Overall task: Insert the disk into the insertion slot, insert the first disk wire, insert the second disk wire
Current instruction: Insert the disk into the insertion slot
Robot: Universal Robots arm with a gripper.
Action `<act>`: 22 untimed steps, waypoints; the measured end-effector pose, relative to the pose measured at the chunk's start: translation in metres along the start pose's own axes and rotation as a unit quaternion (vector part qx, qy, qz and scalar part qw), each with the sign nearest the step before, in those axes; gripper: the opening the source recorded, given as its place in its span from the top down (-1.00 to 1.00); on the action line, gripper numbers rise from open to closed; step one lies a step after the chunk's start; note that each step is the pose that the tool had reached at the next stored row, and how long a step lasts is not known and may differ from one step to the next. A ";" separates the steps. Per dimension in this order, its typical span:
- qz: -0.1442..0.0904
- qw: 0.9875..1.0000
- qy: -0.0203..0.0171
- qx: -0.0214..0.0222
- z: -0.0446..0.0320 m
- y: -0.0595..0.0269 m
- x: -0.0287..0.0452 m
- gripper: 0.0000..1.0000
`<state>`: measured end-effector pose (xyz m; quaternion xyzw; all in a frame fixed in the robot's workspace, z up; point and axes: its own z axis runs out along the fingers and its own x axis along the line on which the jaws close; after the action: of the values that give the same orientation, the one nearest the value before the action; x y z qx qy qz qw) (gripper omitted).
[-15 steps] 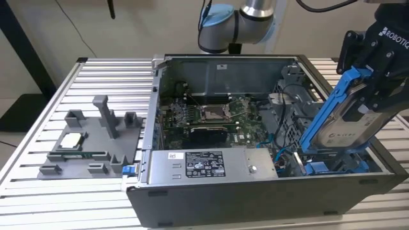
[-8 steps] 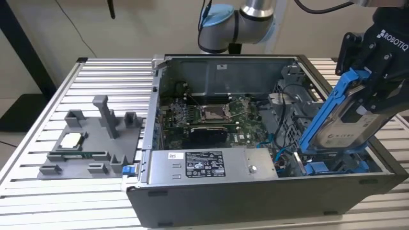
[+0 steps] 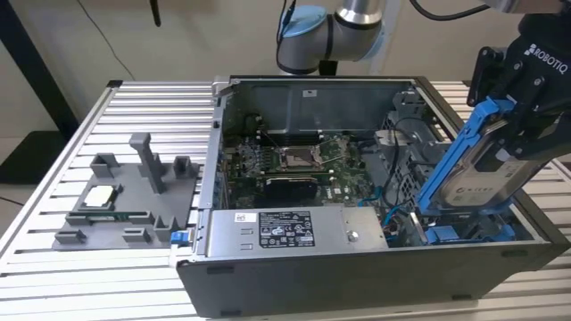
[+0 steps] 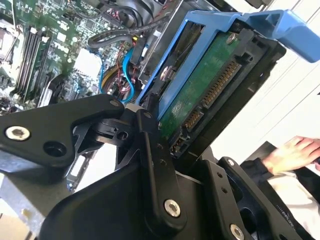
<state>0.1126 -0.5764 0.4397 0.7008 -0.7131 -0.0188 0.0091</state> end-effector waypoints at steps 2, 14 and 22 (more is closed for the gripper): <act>0.000 1.000 -0.001 0.000 0.0006 0.0000 0.0000 0.35; -0.001 1.000 -0.011 0.000 0.0088 -0.0007 0.0001 0.35; -0.001 1.000 -0.014 0.000 0.0158 -0.0099 0.0010 0.35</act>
<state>0.1219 -0.5774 0.4234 0.7008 -0.7128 -0.0289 -0.0008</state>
